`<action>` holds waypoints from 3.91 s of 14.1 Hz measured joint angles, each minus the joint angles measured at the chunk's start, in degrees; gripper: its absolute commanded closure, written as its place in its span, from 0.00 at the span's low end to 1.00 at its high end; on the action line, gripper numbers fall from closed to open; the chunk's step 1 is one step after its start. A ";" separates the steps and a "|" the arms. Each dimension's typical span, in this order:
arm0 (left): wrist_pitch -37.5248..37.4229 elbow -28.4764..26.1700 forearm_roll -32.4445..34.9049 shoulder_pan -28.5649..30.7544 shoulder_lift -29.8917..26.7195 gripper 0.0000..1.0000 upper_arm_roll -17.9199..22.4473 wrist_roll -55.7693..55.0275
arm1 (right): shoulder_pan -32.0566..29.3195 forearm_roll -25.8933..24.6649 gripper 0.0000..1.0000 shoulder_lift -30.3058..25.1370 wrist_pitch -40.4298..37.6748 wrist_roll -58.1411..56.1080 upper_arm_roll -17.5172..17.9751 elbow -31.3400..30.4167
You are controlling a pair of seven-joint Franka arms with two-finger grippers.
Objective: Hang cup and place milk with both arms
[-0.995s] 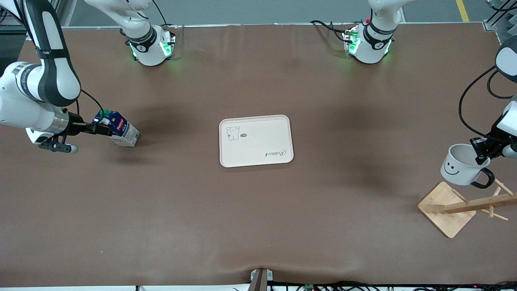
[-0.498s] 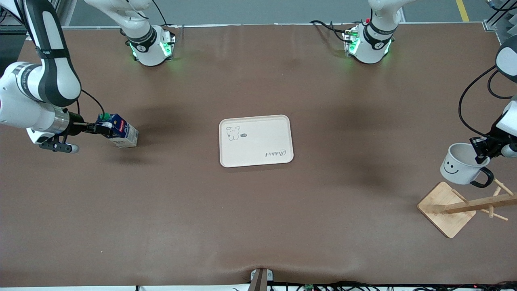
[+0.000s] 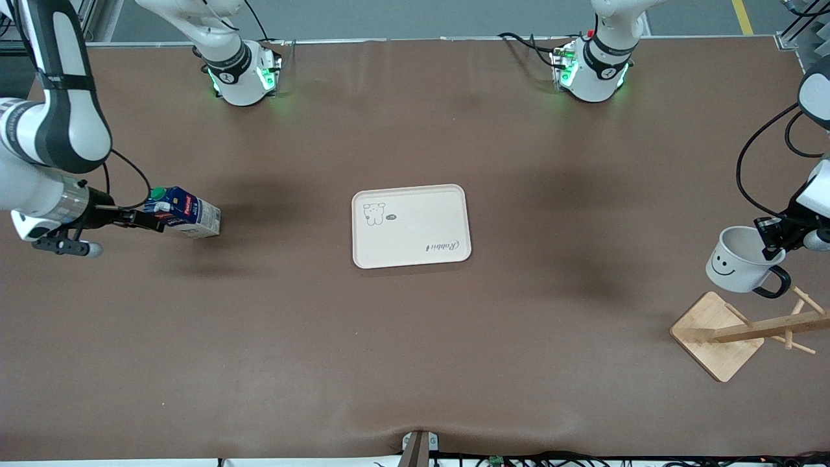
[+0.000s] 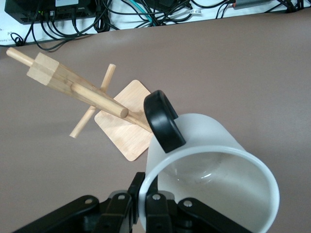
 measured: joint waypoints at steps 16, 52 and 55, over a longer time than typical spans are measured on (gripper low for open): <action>3.56 3.48 -5.98 7.33 5.98 0.00 0.23 19.51 | -0.05 -6.73 0.00 -0.71 -32.60 -1.38 0.72 31.29; -49.71 25.02 -2.04 -10.11 -2.59 0.00 -4.02 -10.80 | 3.72 -6.57 0.00 -12.73 -31.52 1.80 1.20 22.25; -49.80 22.89 -2.04 -16.48 -4.31 0.00 2.38 -10.89 | 3.72 -6.61 0.00 -12.73 -31.52 1.81 1.18 22.27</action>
